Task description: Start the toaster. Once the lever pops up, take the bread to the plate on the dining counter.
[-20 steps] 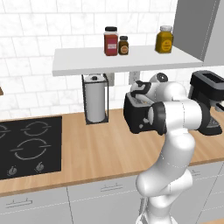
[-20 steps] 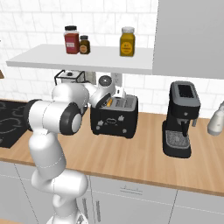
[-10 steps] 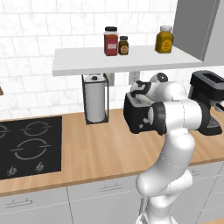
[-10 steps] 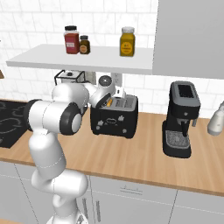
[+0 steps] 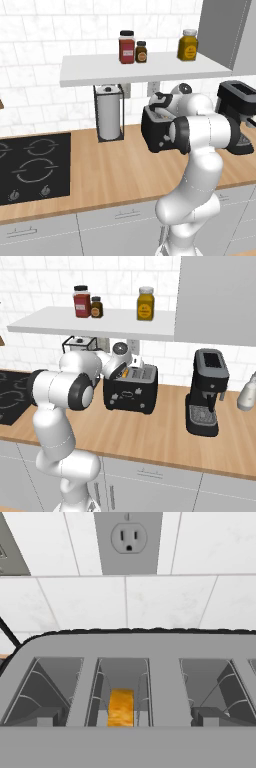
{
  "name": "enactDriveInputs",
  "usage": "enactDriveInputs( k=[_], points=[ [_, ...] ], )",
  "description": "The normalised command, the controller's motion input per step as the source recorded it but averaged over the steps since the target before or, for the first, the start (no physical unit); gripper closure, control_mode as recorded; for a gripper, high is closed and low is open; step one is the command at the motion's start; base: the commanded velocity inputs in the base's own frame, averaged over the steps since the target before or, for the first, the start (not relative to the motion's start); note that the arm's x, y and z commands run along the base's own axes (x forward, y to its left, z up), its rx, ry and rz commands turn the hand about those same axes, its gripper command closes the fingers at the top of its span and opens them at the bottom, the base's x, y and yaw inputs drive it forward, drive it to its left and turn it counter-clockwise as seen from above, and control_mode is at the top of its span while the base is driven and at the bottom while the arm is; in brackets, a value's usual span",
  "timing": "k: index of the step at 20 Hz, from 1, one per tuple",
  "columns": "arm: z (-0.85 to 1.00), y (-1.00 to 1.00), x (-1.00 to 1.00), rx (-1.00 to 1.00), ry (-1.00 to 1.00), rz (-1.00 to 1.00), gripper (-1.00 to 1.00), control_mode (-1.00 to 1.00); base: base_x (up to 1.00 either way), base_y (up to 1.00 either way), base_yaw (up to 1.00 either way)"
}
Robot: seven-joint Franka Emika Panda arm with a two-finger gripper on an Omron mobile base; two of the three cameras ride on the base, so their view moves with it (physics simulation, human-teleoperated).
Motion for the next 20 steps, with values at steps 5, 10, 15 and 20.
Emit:
enactDriveInputs(
  k=[5, 10, 15, 20],
  points=[
    [0.0, 0.0, 0.0, 0.0, 0.0, 0.0, -1.0, -1.0, 0.0, 0.0, 0.0],
    [0.0, 0.0, 0.0, 0.0, 0.0, 0.0, -1.0, -1.0, 0.0, 0.0, 0.0],
    [0.0, 0.0, 0.0, 0.0, 0.0, 0.0, -1.0, -1.0, 0.0, 0.0, 0.0],
    [0.0, 0.0, 0.0, 0.0, 0.0, 0.0, -1.0, -1.0, 0.0, 0.0, 0.0]
  ],
)
